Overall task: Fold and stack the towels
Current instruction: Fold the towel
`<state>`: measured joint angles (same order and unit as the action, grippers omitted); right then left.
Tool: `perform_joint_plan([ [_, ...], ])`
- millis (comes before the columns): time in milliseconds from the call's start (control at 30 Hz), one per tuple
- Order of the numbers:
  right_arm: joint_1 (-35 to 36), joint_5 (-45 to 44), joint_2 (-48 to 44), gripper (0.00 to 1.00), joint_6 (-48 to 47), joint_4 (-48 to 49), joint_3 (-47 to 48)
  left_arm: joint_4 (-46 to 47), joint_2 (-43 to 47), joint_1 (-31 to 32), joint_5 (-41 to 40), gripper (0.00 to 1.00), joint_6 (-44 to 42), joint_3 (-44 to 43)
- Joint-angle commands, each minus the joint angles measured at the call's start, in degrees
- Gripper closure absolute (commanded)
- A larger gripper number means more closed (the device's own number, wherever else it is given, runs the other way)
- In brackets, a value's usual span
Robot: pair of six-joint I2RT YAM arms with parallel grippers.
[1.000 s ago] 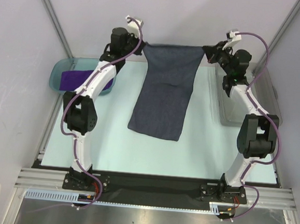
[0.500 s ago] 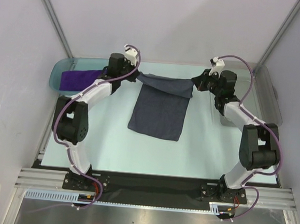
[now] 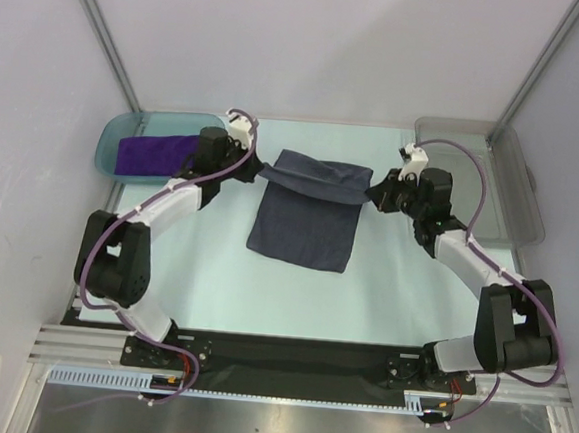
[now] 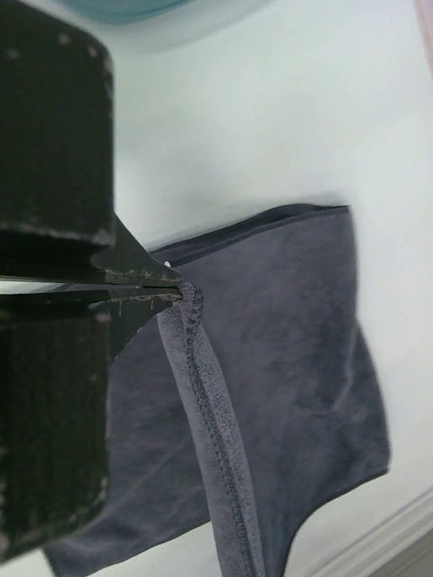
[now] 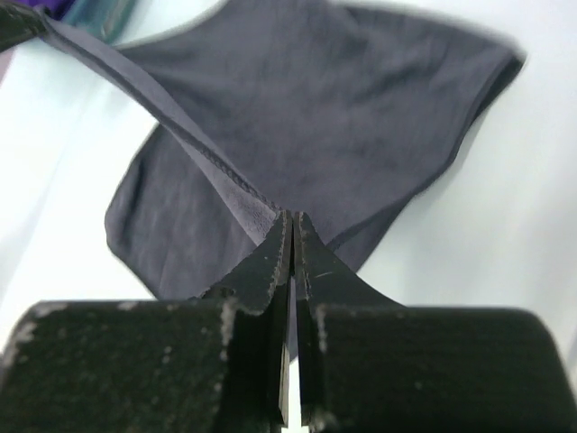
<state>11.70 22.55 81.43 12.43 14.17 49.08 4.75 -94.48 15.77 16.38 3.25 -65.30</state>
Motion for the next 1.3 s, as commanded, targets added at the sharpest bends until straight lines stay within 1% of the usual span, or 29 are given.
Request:
perform_joint_plan([
  [0, 1.3, -2.0, -3.8, 1.0, 1.4, -1.6, -3.2, 2.8, 4.7, -0.4, 2.0, 1.0, 3.0, 4.3],
  [133, 1.8, -1.1, -6.0, 1.0, 4.0, -1.1, -6.3, 3.3, 7.5, -0.4, 2.1, 1.0, 3.9, 9.7],
  [333, 2.4, -3.1, -8.5, 1.0, 6.3, -3.7, -9.7, 1.7, 10.1, -0.2, 1.5, 1.0, 5.5, 12.7],
  [533, 2.9, -2.8, -10.3, 1.0, 7.4, -5.6, -13.4, 0.5, 10.9, 0.1, 1.2, 1.0, 7.7, 16.4],
  [633, 3.2, -2.1, -11.4, 1.0, 8.0, -6.0, -15.7, -0.2, 12.2, 0.8, -0.3, 1.0, 8.4, 18.0],
  [700, 3.8, -0.3, -11.6, 1.0, 8.5, -4.6, -17.9, -0.4, 13.2, 1.2, -1.1, 1.0, 8.7, 19.0],
  [933, 7.0, 0.6, -9.4, 1.0, 9.5, -3.1, -20.7, -1.0, 15.1, 2.9, -3.8, 0.99, 10.2, 22.9],
  [1133, 7.5, 0.8, -6.5, 0.93, 9.2, -4.3, -21.0, -1.0, 16.3, 4.6, -8.6, 0.87, 12.1, 26.4],
  [1167, 7.5, 1.1, -6.5, 0.88, 9.4, -4.2, -21.7, -1.8, 16.3, 4.7, -9.5, 0.78, 12.5, 26.4],
  [1200, 7.5, 1.2, -6.7, 0.85, 9.5, -4.0, -21.9, -2.3, 16.1, 4.7, -10.8, 0.75, 12.6, 26.4],
  [1267, 7.8, 1.4, -7.2, 0.78, 10.2, -4.3, -22.6, -4.0, 16.3, 5.0, -12.1, 0.73, 13.4, 25.9],
])
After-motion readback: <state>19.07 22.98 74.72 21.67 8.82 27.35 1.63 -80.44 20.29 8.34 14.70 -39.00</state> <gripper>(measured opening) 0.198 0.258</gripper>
